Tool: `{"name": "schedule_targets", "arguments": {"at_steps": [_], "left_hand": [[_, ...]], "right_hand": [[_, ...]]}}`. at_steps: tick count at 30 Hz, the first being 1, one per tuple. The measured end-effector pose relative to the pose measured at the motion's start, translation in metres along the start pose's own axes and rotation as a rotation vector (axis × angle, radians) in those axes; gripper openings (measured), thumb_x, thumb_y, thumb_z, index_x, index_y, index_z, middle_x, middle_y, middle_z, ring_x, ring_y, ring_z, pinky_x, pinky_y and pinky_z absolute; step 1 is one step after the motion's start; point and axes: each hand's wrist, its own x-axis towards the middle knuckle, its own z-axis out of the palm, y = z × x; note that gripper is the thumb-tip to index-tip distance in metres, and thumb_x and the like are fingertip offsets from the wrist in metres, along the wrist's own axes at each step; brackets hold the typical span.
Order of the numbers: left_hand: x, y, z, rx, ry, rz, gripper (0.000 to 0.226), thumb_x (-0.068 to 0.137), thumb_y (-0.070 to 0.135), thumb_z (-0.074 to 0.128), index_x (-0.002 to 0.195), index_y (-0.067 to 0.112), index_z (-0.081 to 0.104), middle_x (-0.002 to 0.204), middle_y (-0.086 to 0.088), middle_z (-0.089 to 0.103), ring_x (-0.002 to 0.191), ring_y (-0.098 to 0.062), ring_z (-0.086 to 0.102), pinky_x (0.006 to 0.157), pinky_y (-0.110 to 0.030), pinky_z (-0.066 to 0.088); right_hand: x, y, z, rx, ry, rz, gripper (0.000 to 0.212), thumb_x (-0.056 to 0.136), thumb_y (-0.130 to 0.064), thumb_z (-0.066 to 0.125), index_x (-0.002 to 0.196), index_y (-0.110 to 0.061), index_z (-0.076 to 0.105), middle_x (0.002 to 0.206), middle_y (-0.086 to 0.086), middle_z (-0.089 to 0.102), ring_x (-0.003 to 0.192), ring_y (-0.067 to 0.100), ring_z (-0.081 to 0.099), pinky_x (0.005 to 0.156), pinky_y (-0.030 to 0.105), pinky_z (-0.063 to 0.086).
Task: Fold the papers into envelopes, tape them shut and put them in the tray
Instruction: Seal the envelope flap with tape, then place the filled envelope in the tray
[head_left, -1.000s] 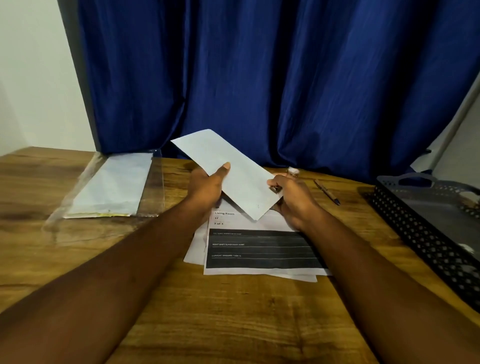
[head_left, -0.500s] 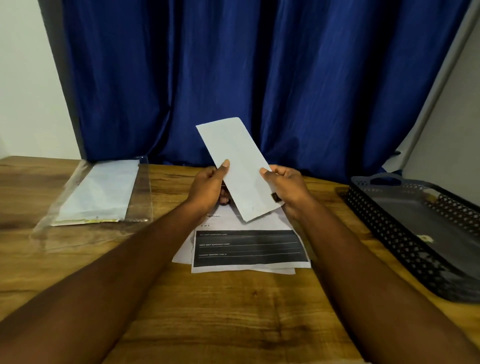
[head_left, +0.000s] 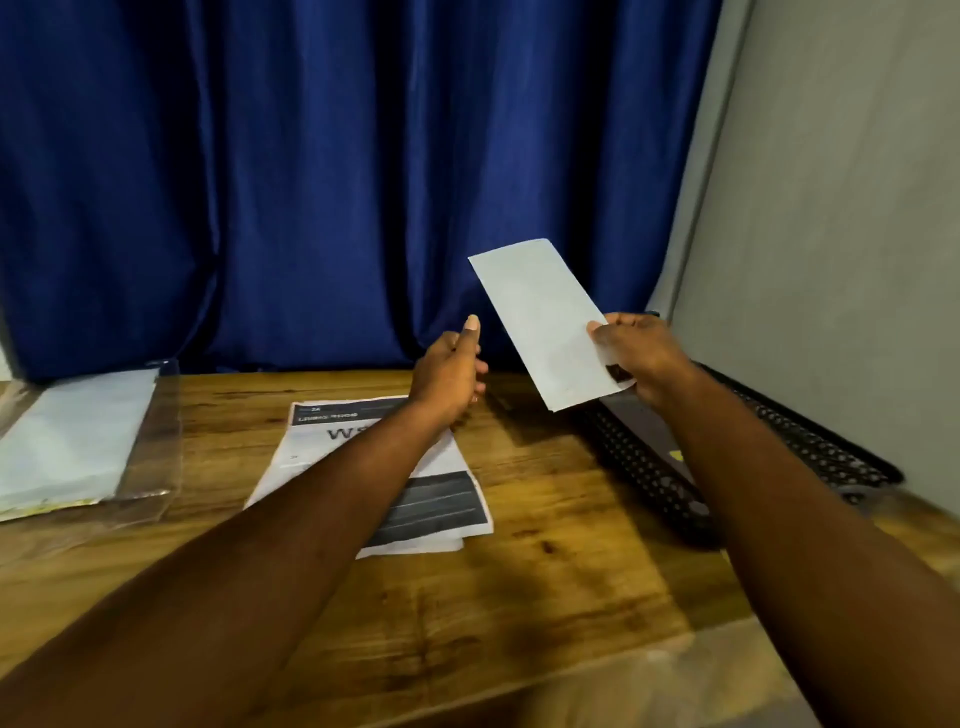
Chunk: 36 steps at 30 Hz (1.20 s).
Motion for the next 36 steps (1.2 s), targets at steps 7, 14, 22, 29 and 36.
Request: {"name": "schedule_targets", "arguments": {"at_steps": [7,14,22,29,36], "left_hand": [[-0.010,-0.008,0.070,0.046,-0.009,0.007,0.049,0.103,0.061,0.045,0.087,0.017,0.058,0.078,-0.003,0.067,0.066,-0.021,0.062,0.070,-0.041,0.055],[-0.024,-0.027,0.097,0.124,-0.045,-0.057,0.054,0.102,0.065,0.044,0.103,0.014,0.064,0.093,-0.010,0.073,0.075,-0.024,0.066,0.080,-0.046,0.059],[-0.027,-0.031,0.111,0.175,-0.061,-0.062,0.055,0.097,0.071,0.045,0.092,0.019,0.062,0.094,-0.010,0.073,0.078,-0.026,0.065,0.075,-0.044,0.057],[-0.024,-0.040,0.112,0.156,-0.111,-0.070,0.057,0.090,0.075,0.049,0.098,0.021,0.061,0.102,-0.015,0.072,0.076,-0.024,0.059,0.071,-0.042,0.051],[-0.014,-0.034,0.099,0.257,-0.084,0.006,0.047,0.099,0.065,0.049,0.096,0.020,0.061,0.095,-0.014,0.072,0.083,-0.029,0.066,0.083,-0.049,0.056]], "right_hand": [[0.010,0.025,-0.094,-0.299,0.107,0.106,0.025,0.102,-0.012,0.063,0.123,0.000,0.067,0.103,0.016,0.066,0.085,0.025,0.062,0.072,0.035,0.052],[0.007,0.072,-0.142,-0.645,0.083,0.246,0.037,0.102,-0.007,0.057,0.136,0.008,0.061,0.116,0.024,0.063,0.098,0.032,0.057,0.092,0.044,0.051],[0.003,0.085,-0.142,-0.967,-0.026,0.117,0.046,0.102,-0.011,0.057,0.148,-0.005,0.053,0.144,0.022,0.057,0.114,0.036,0.062,0.085,0.037,0.059],[0.006,0.083,-0.139,-1.078,-0.088,-0.002,0.025,0.101,-0.020,0.064,0.125,-0.015,0.064,0.129,0.013,0.067,0.107,0.029,0.062,0.096,0.037,0.049],[-0.004,0.032,-0.093,-0.940,-0.057,-0.393,0.026,0.095,-0.017,0.065,0.121,-0.016,0.071,0.116,0.007,0.073,0.103,0.026,0.069,0.095,0.042,0.059]]}}
